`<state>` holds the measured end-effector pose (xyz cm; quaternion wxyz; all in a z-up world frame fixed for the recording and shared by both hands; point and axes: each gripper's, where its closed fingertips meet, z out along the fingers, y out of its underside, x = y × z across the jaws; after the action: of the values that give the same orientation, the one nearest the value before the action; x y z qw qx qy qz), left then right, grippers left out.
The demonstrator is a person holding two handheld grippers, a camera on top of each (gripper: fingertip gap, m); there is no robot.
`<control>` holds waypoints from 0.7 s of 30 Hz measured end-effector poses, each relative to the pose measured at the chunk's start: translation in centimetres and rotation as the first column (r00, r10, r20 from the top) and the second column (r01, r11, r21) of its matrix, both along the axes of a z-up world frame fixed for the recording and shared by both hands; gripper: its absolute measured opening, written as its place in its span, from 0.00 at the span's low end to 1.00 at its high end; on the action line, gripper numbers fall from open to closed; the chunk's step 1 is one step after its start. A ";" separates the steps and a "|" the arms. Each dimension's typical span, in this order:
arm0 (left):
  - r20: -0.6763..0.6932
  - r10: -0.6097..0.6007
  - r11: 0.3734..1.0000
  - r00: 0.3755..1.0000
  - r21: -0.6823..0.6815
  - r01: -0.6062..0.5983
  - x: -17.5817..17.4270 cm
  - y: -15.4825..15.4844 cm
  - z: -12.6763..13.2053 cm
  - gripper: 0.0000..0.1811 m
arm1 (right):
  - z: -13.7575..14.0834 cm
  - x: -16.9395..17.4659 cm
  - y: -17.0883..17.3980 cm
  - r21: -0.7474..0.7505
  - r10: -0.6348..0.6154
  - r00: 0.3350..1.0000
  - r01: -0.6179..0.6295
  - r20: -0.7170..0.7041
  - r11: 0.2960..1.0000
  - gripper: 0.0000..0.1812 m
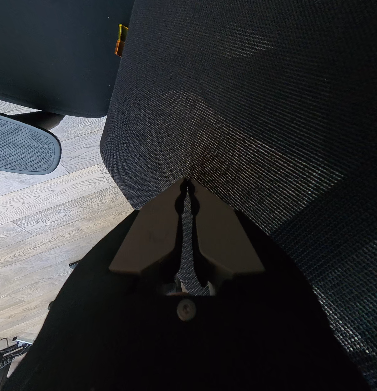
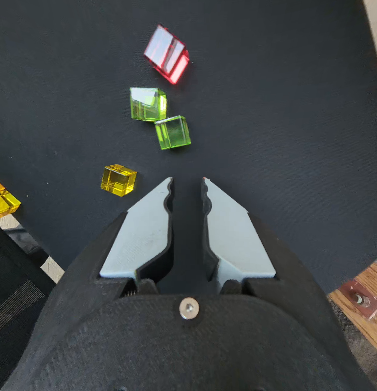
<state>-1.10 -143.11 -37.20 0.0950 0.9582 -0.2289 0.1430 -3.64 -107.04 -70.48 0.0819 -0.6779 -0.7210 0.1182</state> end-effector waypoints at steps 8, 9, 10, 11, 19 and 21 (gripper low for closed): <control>-0.002 0.000 1.000 1.000 0.001 0.000 0.0 0.0 0.0 0.00 | 0.4 -5.6 -2.6 -0.060 0.113 0.991 -0.117 -0.066 0.991 0.37; -0.004 -0.003 1.000 1.000 0.002 0.003 0.1 0.0 0.0 0.00 | 0.0 -6.6 -2.4 -0.036 0.116 0.992 -0.118 -0.054 0.992 0.36; -0.005 -0.006 1.000 1.000 0.003 0.006 0.0 0.0 0.0 0.00 | -0.5 -7.5 -2.3 -0.017 0.120 0.992 -0.121 -0.038 0.993 0.35; -0.007 -0.008 1.000 1.000 0.004 0.008 0.0 0.0 0.0 0.00 | -0.8 -8.3 -2.5 -0.014 0.133 0.991 -0.133 -0.031 0.991 0.34; -0.013 -0.010 1.000 1.000 0.007 0.010 -0.1 0.1 0.0 0.00 | -1.7 -6.3 -8.9 -0.128 0.318 0.948 -0.312 0.030 0.941 0.18; -0.015 -0.016 1.000 1.000 0.010 0.016 -0.1 0.1 0.0 0.00 | -1.7 -4.5 -10.5 -0.102 0.396 0.917 -0.390 0.046 0.915 0.18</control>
<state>-1.22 -143.01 -37.18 0.0933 0.9578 -0.2367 0.1337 -8.12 -117.49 -72.22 0.0020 -0.5259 -0.8385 0.1426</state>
